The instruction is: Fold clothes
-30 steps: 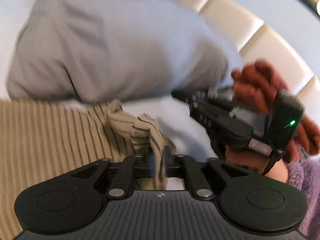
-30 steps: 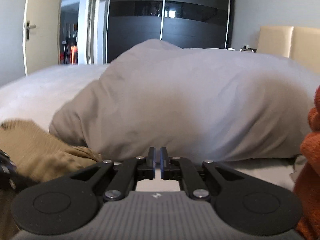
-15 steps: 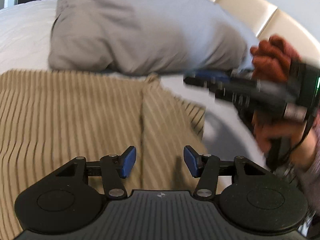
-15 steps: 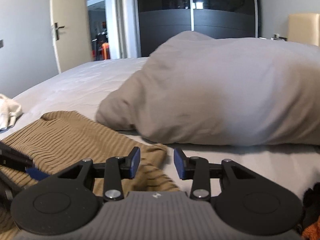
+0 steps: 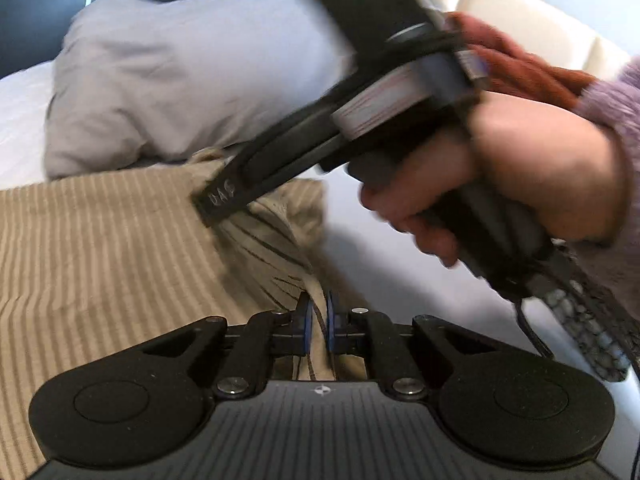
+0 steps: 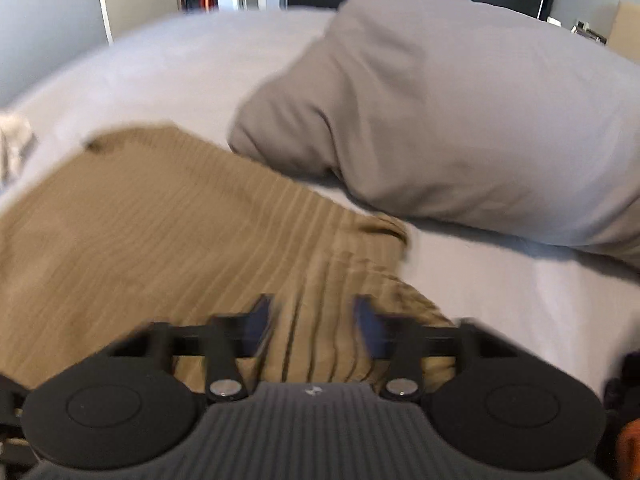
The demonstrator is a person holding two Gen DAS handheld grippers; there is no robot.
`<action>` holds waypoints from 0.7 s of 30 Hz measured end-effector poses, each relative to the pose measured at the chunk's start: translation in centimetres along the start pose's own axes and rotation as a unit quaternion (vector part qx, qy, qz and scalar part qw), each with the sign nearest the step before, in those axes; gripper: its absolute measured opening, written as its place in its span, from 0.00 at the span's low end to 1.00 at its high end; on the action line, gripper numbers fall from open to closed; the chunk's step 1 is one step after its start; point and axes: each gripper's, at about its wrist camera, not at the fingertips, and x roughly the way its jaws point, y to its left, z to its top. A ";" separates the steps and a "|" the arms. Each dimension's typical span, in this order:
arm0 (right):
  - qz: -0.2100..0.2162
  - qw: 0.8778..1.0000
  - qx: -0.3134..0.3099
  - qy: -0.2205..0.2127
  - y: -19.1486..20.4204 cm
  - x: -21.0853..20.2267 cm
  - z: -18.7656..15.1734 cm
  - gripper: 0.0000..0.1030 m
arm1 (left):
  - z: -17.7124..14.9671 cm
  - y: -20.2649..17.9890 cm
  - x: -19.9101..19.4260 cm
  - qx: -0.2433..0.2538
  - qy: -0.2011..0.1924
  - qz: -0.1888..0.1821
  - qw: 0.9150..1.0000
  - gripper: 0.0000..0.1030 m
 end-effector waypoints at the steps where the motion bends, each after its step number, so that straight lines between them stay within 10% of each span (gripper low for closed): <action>1: -0.011 1.000 0.004 0.001 -0.5 -0.2 -0.4 0.03 | 0.0 -0.2 -0.1 0.002 -0.003 -0.008 1.000 0.06; 3: -0.026 1.000 0.016 0.002 -1.6 -0.7 -1.3 0.03 | -0.3 0.1 -0.7 -0.008 -0.006 -0.023 1.000 0.10; 5: -0.035 0.999 0.027 0.008 -3.2 -1.1 -2.6 0.02 | -0.9 0.4 -1.4 -0.012 -0.009 -0.034 0.999 0.41; 7: -0.038 0.998 0.040 0.020 -4.5 -1.0 -3.8 0.02 | -1.8 0.7 -2.3 -0.014 -0.015 -0.024 0.999 0.50; 17: -0.016 0.997 0.079 -0.008 -6.4 -2.5 -6.1 0.07 | -5.4 1.3 -3.7 -0.057 0.029 -0.036 0.997 0.46; 21: -0.006 0.995 0.082 -0.047 -5.9 -5.1 -5.0 0.11 | -5.9 -0.1 -3.0 -0.025 0.041 -0.043 0.998 0.26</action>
